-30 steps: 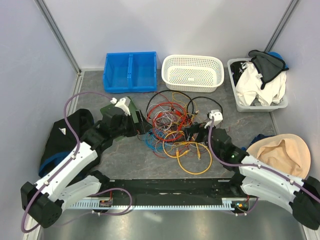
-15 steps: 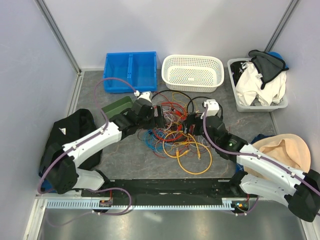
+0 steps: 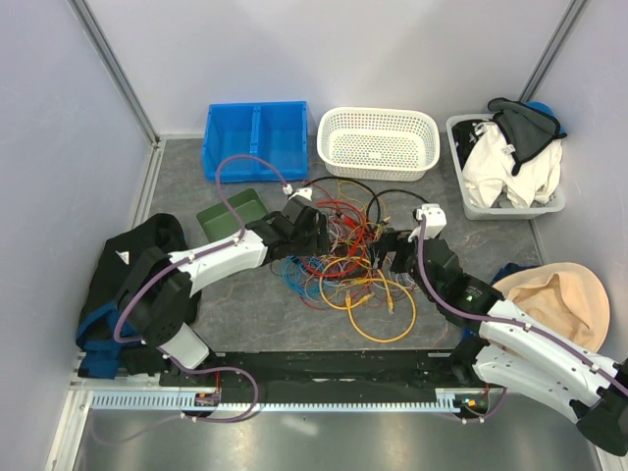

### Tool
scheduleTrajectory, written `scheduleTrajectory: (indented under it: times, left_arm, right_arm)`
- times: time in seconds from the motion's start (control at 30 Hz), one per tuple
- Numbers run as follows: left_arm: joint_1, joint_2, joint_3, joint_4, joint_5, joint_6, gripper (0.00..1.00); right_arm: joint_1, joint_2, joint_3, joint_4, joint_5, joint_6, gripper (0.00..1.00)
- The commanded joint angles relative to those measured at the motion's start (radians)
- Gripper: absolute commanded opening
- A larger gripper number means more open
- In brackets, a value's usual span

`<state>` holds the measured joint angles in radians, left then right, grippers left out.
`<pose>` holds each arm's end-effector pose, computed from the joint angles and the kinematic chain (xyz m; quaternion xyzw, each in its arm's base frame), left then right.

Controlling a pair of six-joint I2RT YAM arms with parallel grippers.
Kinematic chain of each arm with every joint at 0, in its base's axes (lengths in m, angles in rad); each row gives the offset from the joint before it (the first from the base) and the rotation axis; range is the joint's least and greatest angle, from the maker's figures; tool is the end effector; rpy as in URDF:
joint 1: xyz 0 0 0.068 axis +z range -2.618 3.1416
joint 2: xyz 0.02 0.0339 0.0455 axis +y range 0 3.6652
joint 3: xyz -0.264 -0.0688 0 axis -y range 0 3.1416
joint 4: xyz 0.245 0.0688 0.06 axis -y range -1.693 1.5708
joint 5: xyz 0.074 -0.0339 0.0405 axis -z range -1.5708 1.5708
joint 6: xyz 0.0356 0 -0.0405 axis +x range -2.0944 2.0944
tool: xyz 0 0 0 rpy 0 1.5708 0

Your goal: Untangle the cables

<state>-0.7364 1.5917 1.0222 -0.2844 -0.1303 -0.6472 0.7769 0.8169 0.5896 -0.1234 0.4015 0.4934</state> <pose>0.2521 -0.2223 0.2135 0.0188 0.9345 -0.1764 0.3085 0.1465 0.1245 0.2725 -0.0004 0.8112 0.2015 0.5489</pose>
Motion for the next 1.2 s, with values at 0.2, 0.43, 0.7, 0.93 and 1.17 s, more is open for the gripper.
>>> scheduleTrajectory:
  times: [0.2,0.43,0.7,0.93,1.17]
  left_arm:
    - [-0.100,0.025,-0.023,0.036,-0.075,-0.037,0.79]
    - [-0.146,-0.022,-0.105,0.036,-0.104,-0.086,0.80]
    - [-0.156,0.060,-0.114,0.074,-0.094,-0.091,0.65]
    - [-0.156,0.059,-0.088,0.093,-0.081,-0.057,0.15]
    - [-0.156,-0.137,-0.036,0.090,-0.086,0.030,0.02]
  right_arm:
    - [0.004,0.005,-0.017,-0.001,-0.003,0.007,0.98]
    - [0.002,-0.027,-0.034,-0.005,0.013,0.007,0.98]
    - [0.002,-0.027,-0.033,-0.015,-0.007,0.014,0.98]
    - [0.002,-0.074,-0.017,-0.048,0.007,0.013,0.98]
    - [0.001,-0.110,0.004,-0.070,0.003,0.016,0.97]
